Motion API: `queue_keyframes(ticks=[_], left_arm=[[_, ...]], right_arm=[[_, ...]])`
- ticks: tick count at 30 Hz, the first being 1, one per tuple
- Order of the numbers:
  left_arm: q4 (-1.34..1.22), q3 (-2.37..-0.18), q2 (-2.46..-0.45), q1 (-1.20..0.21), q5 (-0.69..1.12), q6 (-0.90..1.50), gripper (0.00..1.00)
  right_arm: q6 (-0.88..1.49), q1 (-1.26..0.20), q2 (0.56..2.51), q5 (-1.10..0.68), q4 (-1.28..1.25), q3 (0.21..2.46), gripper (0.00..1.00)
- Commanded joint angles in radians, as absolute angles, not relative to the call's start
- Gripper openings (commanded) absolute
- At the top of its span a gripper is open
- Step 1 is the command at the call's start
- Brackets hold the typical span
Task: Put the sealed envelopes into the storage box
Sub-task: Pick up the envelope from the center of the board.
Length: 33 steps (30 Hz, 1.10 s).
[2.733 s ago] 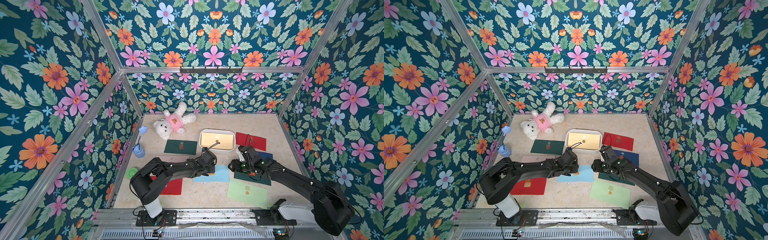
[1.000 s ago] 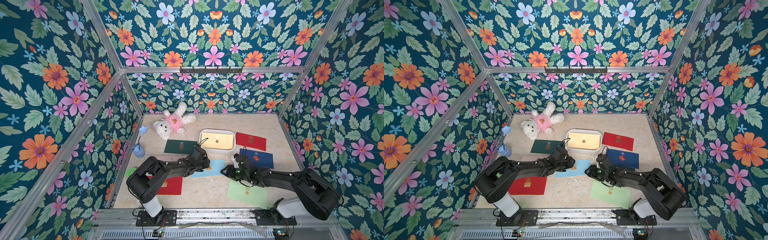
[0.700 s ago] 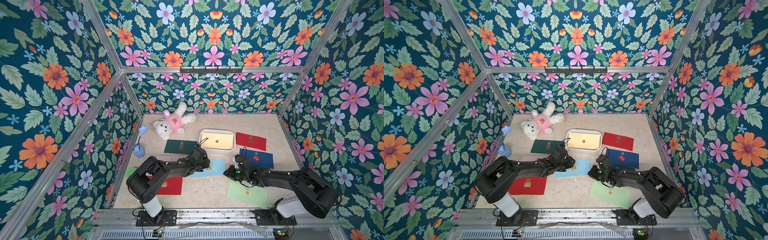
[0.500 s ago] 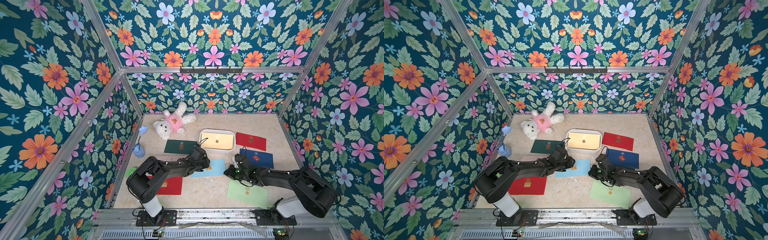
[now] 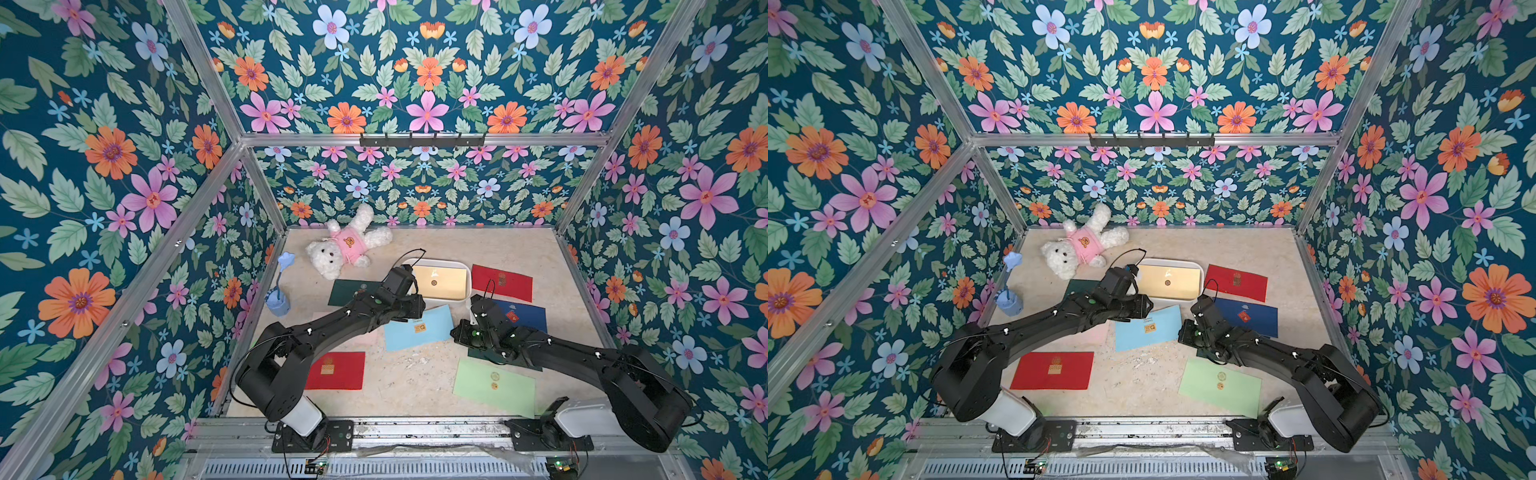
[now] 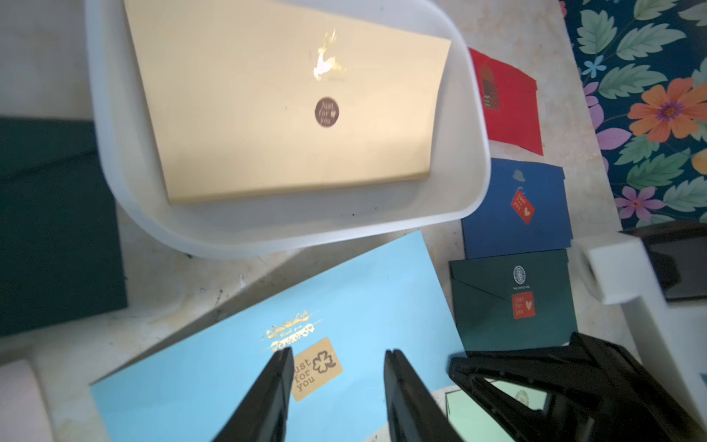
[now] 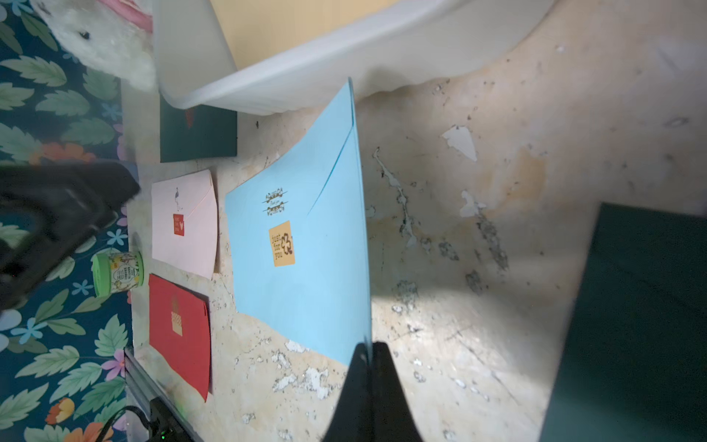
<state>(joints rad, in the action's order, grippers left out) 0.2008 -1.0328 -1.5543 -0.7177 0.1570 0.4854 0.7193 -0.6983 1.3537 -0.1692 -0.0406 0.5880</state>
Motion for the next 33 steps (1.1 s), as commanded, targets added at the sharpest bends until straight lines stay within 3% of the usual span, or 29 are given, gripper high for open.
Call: queue_keyframes(ticks=[1,6,15,33], left_arm=[[0.318,-1.05,-1.522,-0.679,0.212,0.257,0.47],[0.345,-1.022,-1.474,-0.569,0.398,0.002,0.47],[0.385,-1.045,-1.509,-0.508,0.645,-0.322,0.48],[0.511,-1.134,-1.626,-0.459,0.877,-0.593,0.5]], right_arm=[[0.594,-0.699,1.32,-0.134,0.034,0.614,0.0],[0.458,-0.699,1.242,-0.132,0.091,0.641,0.0],[0.288,-0.698,1.146,-0.227,0.122,0.678,0.0],[0.177,-0.699,1.112,-0.34,0.159,0.738,0.0]])
